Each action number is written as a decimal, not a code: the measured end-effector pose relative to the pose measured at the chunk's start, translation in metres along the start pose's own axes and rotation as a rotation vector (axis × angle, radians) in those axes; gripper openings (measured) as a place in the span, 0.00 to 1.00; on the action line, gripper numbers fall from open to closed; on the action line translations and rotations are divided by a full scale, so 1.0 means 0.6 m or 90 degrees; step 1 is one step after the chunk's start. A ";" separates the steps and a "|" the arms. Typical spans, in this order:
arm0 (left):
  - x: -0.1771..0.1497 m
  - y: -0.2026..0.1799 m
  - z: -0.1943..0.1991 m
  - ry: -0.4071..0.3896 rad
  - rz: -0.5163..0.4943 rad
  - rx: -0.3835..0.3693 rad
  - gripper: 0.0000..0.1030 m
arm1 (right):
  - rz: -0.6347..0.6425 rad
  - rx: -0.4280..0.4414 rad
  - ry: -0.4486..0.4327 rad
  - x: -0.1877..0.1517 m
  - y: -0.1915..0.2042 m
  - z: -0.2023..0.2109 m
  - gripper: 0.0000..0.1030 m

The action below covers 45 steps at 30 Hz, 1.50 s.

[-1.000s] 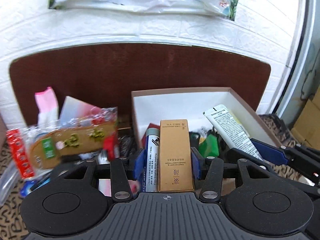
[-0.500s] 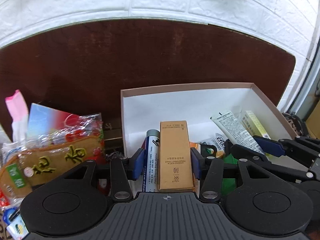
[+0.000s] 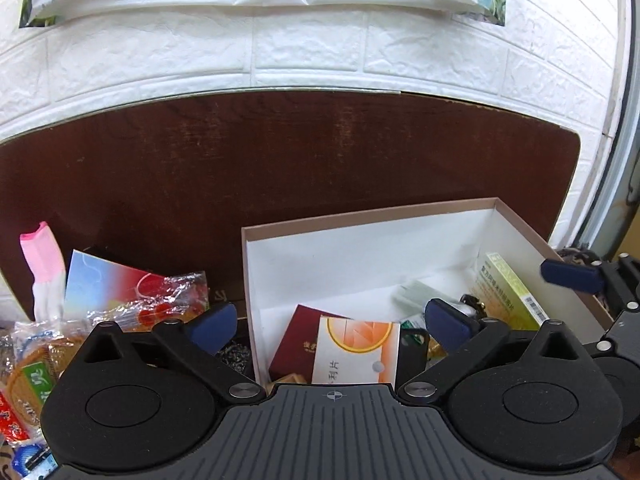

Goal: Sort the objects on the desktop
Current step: 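Open the left tool over the cardboard box while the right tool releases the white tube, then withdraw both tools from the cardboard box back toward the pile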

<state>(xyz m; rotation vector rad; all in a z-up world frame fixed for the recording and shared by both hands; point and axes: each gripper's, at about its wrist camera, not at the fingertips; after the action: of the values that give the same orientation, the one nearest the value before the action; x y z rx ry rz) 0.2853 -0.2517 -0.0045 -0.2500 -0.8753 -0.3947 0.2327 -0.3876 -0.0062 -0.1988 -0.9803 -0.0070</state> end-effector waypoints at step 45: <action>-0.212 0.052 0.276 -0.089 0.096 0.023 1.00 | -0.014 0.076 -0.081 -0.105 0.147 0.241 1.00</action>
<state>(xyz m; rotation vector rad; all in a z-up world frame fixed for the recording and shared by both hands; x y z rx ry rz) 0.1109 -0.1330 -0.0038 -0.3105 -0.9923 -0.2227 0.0867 -0.2816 0.0058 -0.0793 -1.1067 0.0445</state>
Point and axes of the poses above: each gripper's, at about its wrist camera, not at the fingertips, and z roughly against the way its jaws point, y to its left, x to its top, and after that the axes turned 3 degrees about y, right-handed
